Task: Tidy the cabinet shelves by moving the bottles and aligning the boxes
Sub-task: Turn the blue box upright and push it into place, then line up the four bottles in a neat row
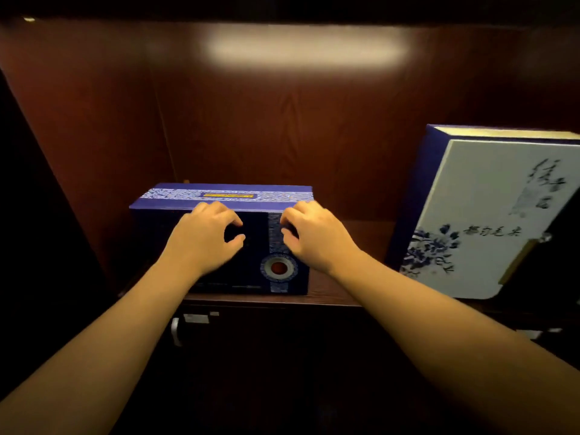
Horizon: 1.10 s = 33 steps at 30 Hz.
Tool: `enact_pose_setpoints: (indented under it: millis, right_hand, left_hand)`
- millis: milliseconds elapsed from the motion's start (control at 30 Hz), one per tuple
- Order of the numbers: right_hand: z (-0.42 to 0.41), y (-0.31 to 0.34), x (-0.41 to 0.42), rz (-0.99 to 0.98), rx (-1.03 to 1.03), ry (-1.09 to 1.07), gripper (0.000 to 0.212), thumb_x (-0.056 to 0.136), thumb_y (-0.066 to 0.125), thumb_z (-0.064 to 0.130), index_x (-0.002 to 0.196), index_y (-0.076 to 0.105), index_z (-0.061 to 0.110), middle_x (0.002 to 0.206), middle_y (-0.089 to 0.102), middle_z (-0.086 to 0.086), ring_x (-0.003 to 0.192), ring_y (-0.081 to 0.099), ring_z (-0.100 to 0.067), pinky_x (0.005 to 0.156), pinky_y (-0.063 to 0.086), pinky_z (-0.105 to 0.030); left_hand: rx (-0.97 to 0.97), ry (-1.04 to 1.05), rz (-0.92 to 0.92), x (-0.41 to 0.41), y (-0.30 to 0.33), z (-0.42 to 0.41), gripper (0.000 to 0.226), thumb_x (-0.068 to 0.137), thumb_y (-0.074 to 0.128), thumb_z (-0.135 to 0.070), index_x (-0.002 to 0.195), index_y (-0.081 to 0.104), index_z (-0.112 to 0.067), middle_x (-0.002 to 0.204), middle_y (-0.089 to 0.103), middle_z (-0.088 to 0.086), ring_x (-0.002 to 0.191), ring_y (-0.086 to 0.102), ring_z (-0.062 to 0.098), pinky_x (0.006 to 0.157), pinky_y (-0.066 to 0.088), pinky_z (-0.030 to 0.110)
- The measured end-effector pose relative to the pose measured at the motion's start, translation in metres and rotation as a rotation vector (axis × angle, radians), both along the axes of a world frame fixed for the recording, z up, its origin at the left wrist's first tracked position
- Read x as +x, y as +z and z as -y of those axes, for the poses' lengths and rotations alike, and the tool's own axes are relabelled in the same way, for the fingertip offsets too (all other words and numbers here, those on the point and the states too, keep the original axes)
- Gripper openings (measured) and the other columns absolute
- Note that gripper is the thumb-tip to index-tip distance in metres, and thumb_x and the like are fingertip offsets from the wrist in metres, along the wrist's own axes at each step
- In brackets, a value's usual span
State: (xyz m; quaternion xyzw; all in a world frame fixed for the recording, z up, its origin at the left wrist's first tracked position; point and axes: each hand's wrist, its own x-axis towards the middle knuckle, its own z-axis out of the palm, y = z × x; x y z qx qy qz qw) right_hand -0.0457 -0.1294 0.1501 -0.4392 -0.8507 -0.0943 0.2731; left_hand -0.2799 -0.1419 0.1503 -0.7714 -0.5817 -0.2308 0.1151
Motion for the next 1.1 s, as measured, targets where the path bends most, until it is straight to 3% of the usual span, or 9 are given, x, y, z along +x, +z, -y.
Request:
enact_pose_setpoints:
  millis: [133,233,400,700,967,1100]
  right_hand:
    - [0.057,-0.006,0.084,0.02,-0.106,-0.063,0.019,0.094,0.058,0.032,0.105,0.062,0.017,0.101,0.06,-0.003,0.098,0.053,-0.024,0.076,0.052,-0.041]
    - [0.097,-0.014,0.159,0.049,-0.169,-0.134,0.019,0.094,0.057,0.036,0.102,0.061,0.02,0.097,0.059,-0.002,0.095,0.053,-0.022,0.075,0.051,-0.04]
    - [0.159,-0.025,0.297,0.083,-0.242,-0.294,0.019,0.097,0.055,0.038,0.101,0.058,0.019,0.094,0.057,-0.001,0.091,0.052,-0.023,0.067,0.043,-0.036]
    - [0.239,-0.012,0.487,0.03,-0.3,-0.641,0.016,0.097,0.057,0.035,0.104,0.062,0.021,0.103,0.061,-0.001,0.092,0.059,-0.023,0.079,0.052,-0.041]
    - [0.242,0.004,0.603,-0.015,-0.293,-0.81,0.014,0.096,0.059,0.031,0.103,0.065,0.02,0.098,0.065,-0.002,0.087,0.062,-0.023,0.076,0.055,-0.041]
    - [0.217,0.012,0.652,0.0,-0.306,-0.848,0.018,0.096,0.057,0.031,0.109,0.065,0.021,0.099,0.066,-0.001,0.083,0.062,-0.018,0.072,0.054,-0.037]
  left_hand:
    - [-0.173,-0.087,-0.074,0.1,0.006,0.041,0.016,0.089,0.065,-0.046,0.102,0.064,-0.037,0.094,0.055,-0.016,0.098,0.056,0.014,0.08,0.051,0.035]
    - [-0.227,-0.157,-0.124,0.181,0.001,0.063,0.015,0.088,0.064,-0.047,0.1,0.062,-0.039,0.089,0.055,-0.019,0.095,0.059,0.01,0.077,0.05,0.031]
    - [-0.205,-0.305,-0.176,0.324,-0.007,0.095,0.02,0.088,0.062,-0.048,0.105,0.064,-0.038,0.096,0.061,-0.019,0.096,0.061,0.01,0.076,0.049,0.03]
    - [-0.204,-0.53,-0.287,0.52,0.006,0.126,0.019,0.094,0.055,-0.034,0.111,0.063,-0.032,0.111,0.063,-0.009,0.096,0.06,0.015,0.075,0.052,0.034]
    - [-0.216,-0.667,-0.315,0.636,0.029,0.089,0.033,0.095,0.057,-0.028,0.128,0.058,-0.025,0.126,0.058,-0.002,0.11,0.059,0.02,0.093,0.052,0.041]
    - [-0.223,-0.695,-0.298,0.689,0.042,0.048,0.037,0.096,0.057,-0.02,0.133,0.057,-0.025,0.133,0.054,0.0,0.115,0.058,0.023,0.095,0.05,0.04]
